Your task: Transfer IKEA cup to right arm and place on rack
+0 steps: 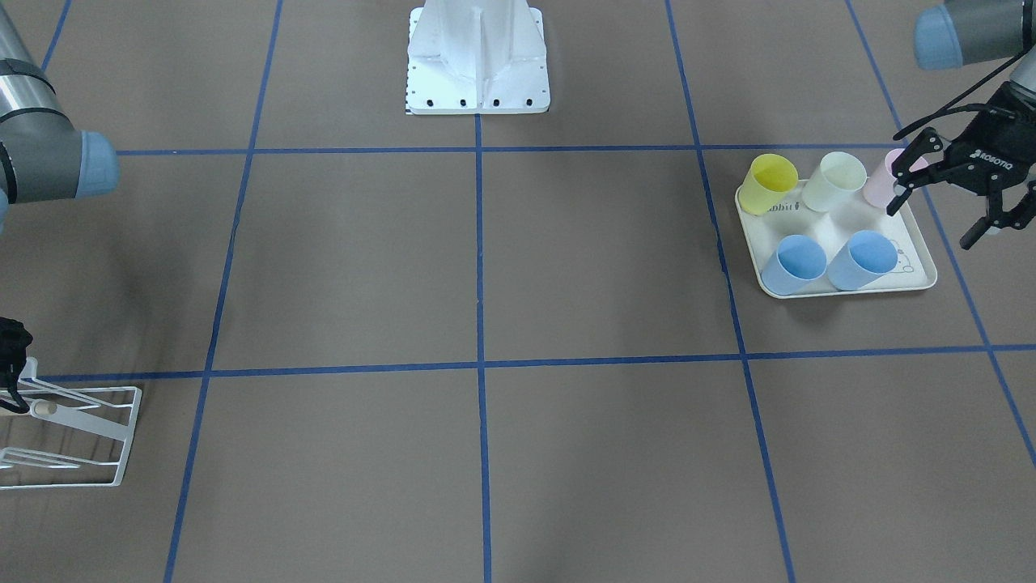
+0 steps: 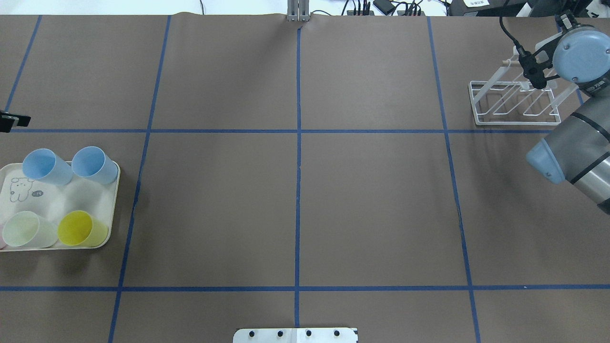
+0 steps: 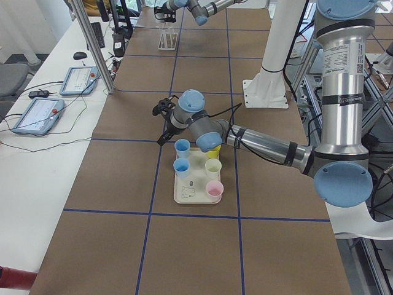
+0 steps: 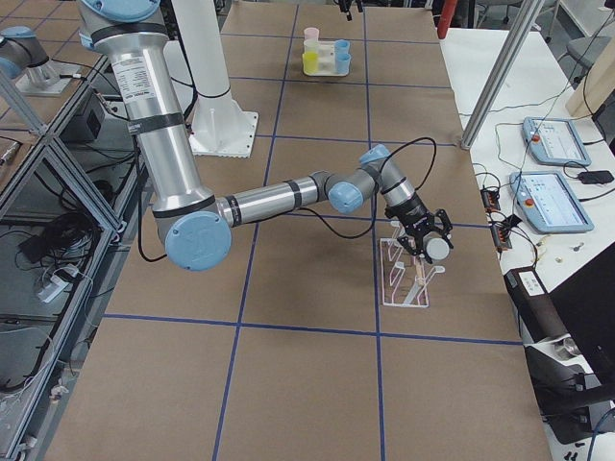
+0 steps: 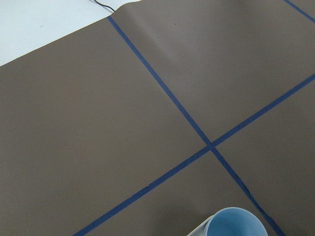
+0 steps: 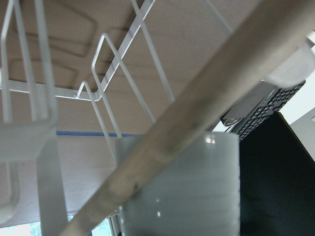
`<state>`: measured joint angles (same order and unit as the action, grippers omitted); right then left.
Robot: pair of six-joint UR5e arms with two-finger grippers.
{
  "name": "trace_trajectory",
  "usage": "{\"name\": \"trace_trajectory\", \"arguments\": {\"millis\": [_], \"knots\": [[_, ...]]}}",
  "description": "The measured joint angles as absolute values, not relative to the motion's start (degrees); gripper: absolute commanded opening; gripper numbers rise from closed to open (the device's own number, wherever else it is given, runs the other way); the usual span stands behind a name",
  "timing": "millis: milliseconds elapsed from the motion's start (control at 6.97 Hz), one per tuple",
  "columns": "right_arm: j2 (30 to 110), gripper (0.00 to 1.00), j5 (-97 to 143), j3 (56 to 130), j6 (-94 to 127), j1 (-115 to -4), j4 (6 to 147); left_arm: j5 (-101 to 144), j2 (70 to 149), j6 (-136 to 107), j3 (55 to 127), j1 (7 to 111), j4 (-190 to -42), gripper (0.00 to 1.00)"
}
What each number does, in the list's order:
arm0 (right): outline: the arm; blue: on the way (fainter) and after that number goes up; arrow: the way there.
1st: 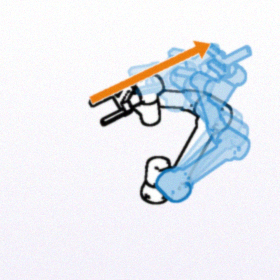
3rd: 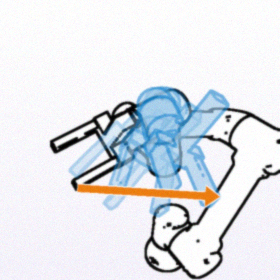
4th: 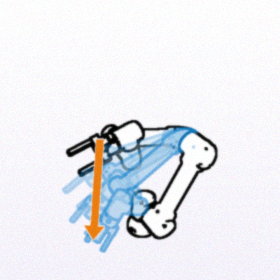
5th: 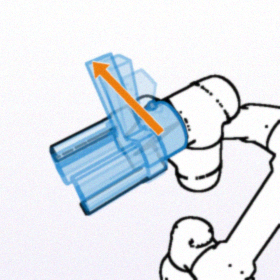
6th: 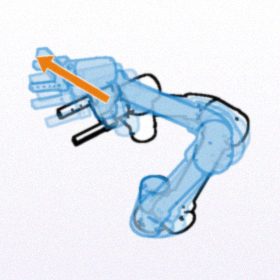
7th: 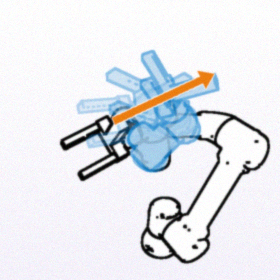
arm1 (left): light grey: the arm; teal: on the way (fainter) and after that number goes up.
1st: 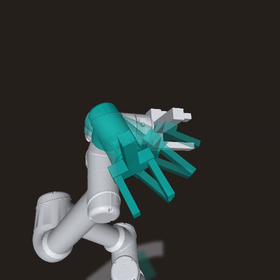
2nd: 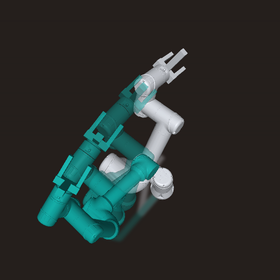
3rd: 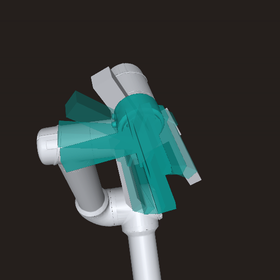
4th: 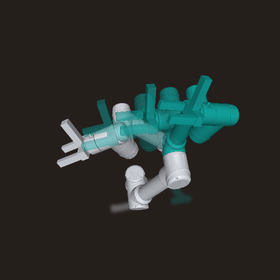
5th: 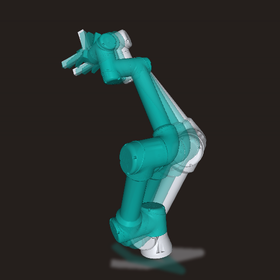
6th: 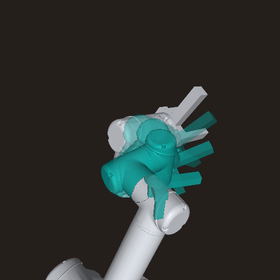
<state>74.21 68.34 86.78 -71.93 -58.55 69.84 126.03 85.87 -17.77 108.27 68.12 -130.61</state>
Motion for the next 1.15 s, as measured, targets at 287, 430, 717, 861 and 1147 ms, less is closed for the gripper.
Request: {"name": "trace_trajectory", "arguments": {"millis": [287,430,717,861,1147], "knots": [[74.18,0.60,66.80,86.75,-72.00,-57.50,69.85,126.03,85.87,-17.83,108.28,68.12,-130.61,1.00],[74.18,0.75,66.22,86.75,-72.13,-57.18,69.82,126.03,85.87,-17.84,108.28,68.12,-130.61,1.00],[74.18,0.98,63.66,86.75,-72.22,-56.00,69.83,126.03,85.87,-17.90,108.26,68.12,-130.60,1.00],[74.18,0.98,62.50,86.76,-71.96,-55.49,69.81,126.04,85.87,-17.92,108.25,68.12,-130.60,1.00],[73.51,0.98,61.91,87.04,-71.69,-55.26,69.81,126.03,85.87,-17.93,108.22,68.12,-130.60,1.00]]}}
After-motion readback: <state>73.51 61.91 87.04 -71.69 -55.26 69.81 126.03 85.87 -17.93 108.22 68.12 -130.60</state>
